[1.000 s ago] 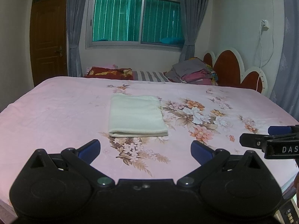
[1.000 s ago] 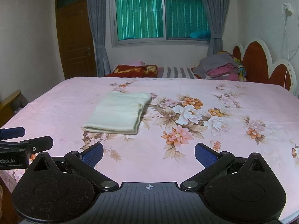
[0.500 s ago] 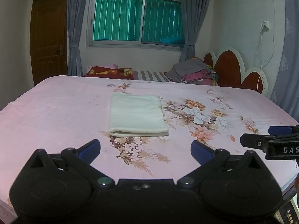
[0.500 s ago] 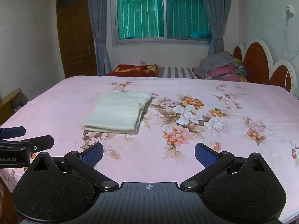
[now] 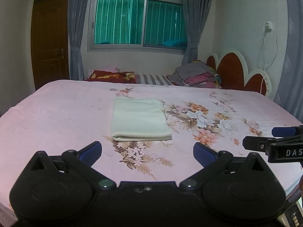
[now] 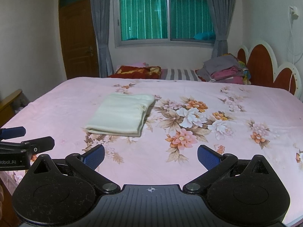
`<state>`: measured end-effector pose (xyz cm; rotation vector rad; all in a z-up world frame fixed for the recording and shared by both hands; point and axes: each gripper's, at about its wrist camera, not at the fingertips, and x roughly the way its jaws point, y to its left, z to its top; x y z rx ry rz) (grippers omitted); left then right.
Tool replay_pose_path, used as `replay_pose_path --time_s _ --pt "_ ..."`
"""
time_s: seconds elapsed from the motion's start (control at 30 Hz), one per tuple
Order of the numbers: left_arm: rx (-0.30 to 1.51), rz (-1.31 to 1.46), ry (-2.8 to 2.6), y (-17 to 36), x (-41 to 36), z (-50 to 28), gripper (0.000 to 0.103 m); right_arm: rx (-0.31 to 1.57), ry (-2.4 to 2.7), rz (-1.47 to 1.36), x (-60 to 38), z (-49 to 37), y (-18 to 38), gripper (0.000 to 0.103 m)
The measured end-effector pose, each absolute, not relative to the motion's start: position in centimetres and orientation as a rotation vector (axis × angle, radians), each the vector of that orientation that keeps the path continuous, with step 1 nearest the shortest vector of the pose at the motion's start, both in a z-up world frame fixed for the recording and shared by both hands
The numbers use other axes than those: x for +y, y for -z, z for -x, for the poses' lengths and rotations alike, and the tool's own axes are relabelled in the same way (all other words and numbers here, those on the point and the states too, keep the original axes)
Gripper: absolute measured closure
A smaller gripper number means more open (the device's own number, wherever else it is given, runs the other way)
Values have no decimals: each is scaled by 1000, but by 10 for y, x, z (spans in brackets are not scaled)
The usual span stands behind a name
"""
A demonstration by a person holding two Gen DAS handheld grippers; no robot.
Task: Fold small clothes
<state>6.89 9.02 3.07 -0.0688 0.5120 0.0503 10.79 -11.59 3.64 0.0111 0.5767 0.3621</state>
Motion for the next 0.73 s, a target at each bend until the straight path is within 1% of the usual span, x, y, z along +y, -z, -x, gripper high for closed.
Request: replay_pose_path --time_s 0.73 --pt "485 63 -59 -34 95 -68 1 577 -372 3 -118 -108 -37 0"
